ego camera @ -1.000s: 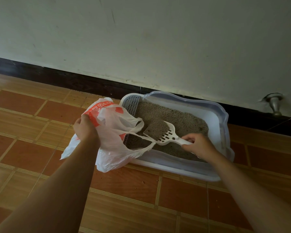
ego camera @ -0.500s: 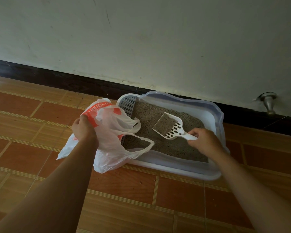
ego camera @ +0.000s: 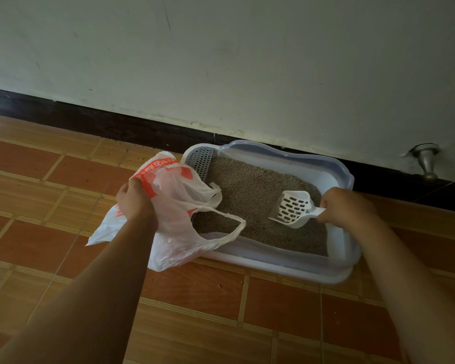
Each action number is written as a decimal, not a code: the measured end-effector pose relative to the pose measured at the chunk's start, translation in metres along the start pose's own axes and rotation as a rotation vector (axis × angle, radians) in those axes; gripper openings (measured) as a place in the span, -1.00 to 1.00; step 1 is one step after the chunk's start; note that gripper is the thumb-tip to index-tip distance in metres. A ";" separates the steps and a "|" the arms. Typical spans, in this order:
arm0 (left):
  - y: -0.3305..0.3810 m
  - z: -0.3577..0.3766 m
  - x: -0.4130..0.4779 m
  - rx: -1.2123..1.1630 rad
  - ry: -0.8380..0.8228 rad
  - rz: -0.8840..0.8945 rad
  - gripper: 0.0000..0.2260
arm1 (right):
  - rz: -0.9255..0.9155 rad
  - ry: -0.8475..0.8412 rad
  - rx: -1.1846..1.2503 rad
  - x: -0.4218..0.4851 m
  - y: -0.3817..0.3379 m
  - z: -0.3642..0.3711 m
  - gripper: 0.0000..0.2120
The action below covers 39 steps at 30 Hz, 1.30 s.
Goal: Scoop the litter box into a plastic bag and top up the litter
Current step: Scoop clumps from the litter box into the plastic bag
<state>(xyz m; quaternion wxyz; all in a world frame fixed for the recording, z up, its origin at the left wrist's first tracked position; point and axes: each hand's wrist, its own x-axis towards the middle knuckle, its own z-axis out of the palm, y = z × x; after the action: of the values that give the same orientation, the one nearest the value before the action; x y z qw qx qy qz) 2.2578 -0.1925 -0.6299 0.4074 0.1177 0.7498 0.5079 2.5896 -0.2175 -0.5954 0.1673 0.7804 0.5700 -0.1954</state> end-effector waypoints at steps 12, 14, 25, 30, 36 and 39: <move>-0.003 0.009 0.000 -0.002 -0.024 -0.019 -0.64 | 0.139 -0.180 0.056 -0.006 0.002 -0.007 -0.73; -0.004 0.012 -0.002 0.008 -0.031 -0.014 -0.65 | 0.148 -0.238 0.111 -0.007 -0.001 -0.001 -0.69; -0.007 0.021 0.000 0.039 -0.046 -0.001 -0.65 | 0.169 -0.053 0.052 0.009 -0.005 0.047 -0.69; -0.006 0.019 0.000 0.020 -0.045 0.010 -0.65 | 0.228 0.002 0.172 0.019 -0.009 0.064 -0.75; -0.007 0.013 0.009 0.034 -0.039 -0.002 -0.64 | 0.291 0.036 0.286 0.028 -0.010 0.076 -0.72; -0.006 0.012 0.007 0.036 -0.033 -0.006 -0.65 | 0.286 0.078 0.337 0.030 -0.013 0.081 -0.71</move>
<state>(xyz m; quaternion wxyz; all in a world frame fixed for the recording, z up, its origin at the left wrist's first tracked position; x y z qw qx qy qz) 2.2632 -0.1832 -0.6407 0.4191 0.1314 0.7522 0.4912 2.5761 -0.2279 -0.6812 0.0383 0.8772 0.4188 -0.2316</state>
